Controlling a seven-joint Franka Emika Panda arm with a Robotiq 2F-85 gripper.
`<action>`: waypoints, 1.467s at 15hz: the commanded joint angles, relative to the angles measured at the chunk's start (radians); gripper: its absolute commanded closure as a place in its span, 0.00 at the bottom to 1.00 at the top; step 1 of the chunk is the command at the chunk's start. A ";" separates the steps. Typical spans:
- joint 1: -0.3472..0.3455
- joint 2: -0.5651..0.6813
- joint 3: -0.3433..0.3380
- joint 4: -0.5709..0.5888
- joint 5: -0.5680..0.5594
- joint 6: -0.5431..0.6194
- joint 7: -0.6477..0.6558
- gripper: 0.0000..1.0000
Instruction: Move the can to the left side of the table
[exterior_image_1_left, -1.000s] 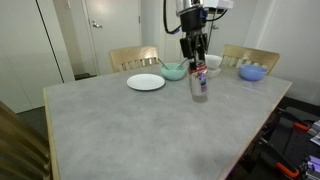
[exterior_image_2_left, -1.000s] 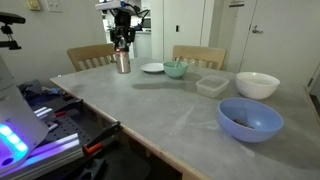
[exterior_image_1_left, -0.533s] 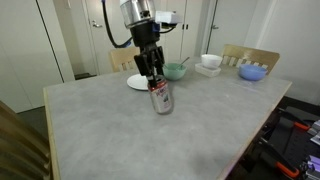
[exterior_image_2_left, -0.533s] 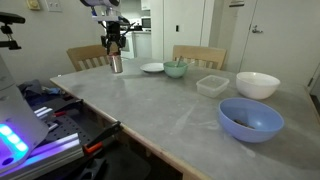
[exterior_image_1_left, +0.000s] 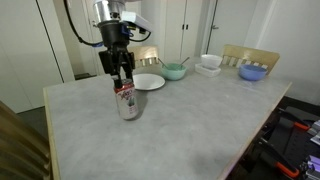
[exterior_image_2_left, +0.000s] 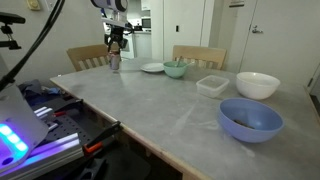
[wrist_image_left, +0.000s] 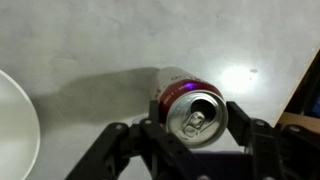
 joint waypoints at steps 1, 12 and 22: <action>0.030 0.097 0.005 0.128 0.000 -0.046 -0.009 0.58; 0.100 0.148 -0.026 0.230 -0.097 -0.045 0.008 0.03; 0.116 0.155 -0.020 0.356 -0.118 -0.306 -0.024 0.00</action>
